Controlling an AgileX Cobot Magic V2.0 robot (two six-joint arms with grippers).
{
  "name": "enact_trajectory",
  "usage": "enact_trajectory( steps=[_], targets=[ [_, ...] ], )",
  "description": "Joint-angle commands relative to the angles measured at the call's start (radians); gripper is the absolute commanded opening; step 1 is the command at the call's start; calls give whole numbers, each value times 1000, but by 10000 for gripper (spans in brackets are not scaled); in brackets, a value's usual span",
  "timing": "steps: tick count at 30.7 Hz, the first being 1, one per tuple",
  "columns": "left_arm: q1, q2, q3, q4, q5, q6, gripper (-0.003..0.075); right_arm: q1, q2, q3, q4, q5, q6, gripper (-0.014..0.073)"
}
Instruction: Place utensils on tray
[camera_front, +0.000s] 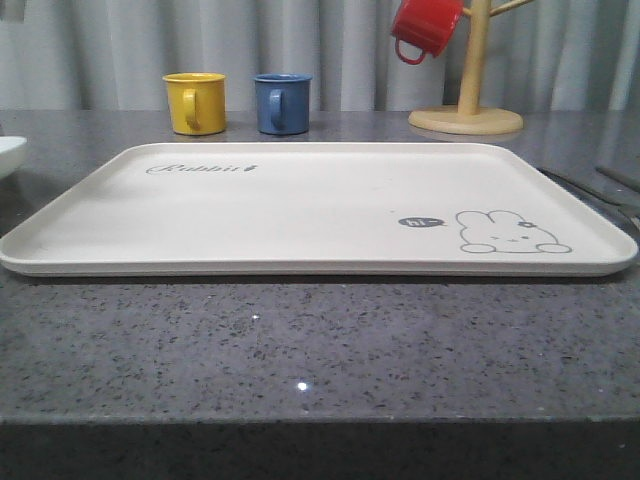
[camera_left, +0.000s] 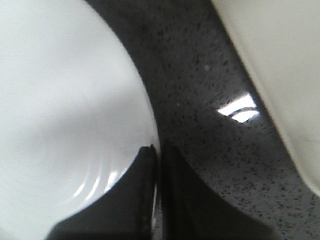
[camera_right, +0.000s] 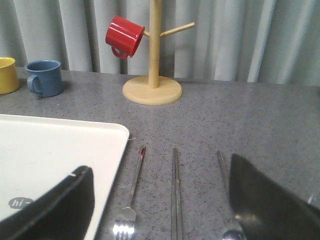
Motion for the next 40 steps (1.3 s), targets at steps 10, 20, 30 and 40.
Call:
enact_trajectory(
  steps=[10,20,30,40],
  targets=[
    [-439,-71,-204,49,-103,-12,-18,-6,14,-39,0,-67,-6,582],
    [-573,75,-204,46,-76,-19,-18,-6,14,-37,0,-66,-6,582],
    [-573,129,-204,7,-74,-19,11,-6,14,-37,0,-66,-6,582],
    [-572,127,-212,-2,-74,-54,351,-6,14,-37,0,-66,-6,582]
  ],
)
